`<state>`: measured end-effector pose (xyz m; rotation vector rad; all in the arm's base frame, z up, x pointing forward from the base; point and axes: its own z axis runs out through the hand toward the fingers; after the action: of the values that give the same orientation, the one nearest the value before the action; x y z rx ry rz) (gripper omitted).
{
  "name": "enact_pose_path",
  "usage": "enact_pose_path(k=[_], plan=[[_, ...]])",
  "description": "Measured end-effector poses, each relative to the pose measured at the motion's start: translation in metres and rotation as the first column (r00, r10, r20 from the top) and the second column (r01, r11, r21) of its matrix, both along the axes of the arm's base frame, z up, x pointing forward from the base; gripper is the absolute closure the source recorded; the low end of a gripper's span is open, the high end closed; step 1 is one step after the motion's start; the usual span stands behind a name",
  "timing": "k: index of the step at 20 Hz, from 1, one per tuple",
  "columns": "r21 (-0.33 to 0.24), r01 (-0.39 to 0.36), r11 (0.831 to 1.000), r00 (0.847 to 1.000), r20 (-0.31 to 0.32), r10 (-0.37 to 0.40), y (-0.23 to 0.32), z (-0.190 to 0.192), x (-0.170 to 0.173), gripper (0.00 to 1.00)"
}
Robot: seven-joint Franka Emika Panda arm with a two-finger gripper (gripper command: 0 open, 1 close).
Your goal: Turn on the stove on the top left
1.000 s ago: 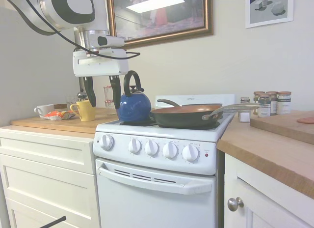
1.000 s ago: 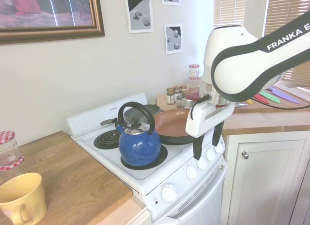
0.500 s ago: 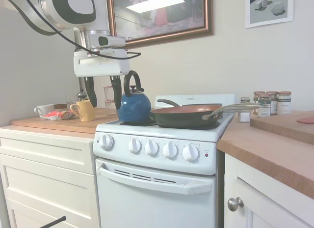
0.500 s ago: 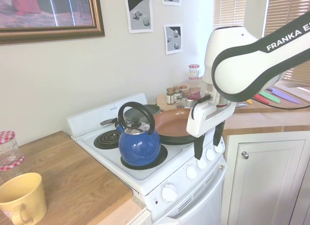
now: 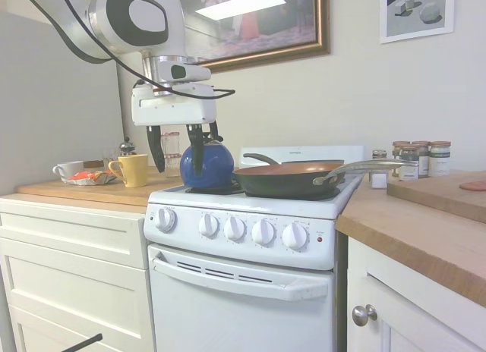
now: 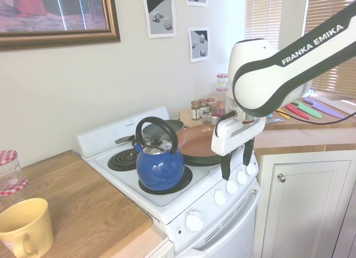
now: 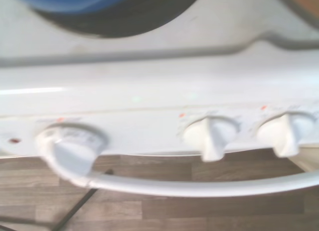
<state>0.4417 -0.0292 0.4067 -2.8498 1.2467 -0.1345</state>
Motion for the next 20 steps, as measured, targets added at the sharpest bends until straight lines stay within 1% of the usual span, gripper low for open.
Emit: enact_pose_path(k=[7, 16, 20], plan=[[-0.018, 0.009, 1.0, 0.999, -0.033, -0.01, -0.02, -0.025, 0.026, 1.0], [-0.054, 0.032, 0.998, 0.999, -0.03, -0.033, -0.048, -0.052, 0.044, 1.0], [-0.078, 0.046, 0.996, 0.998, -0.028, -0.049, -0.053, -0.064, 0.05, 1.0]])
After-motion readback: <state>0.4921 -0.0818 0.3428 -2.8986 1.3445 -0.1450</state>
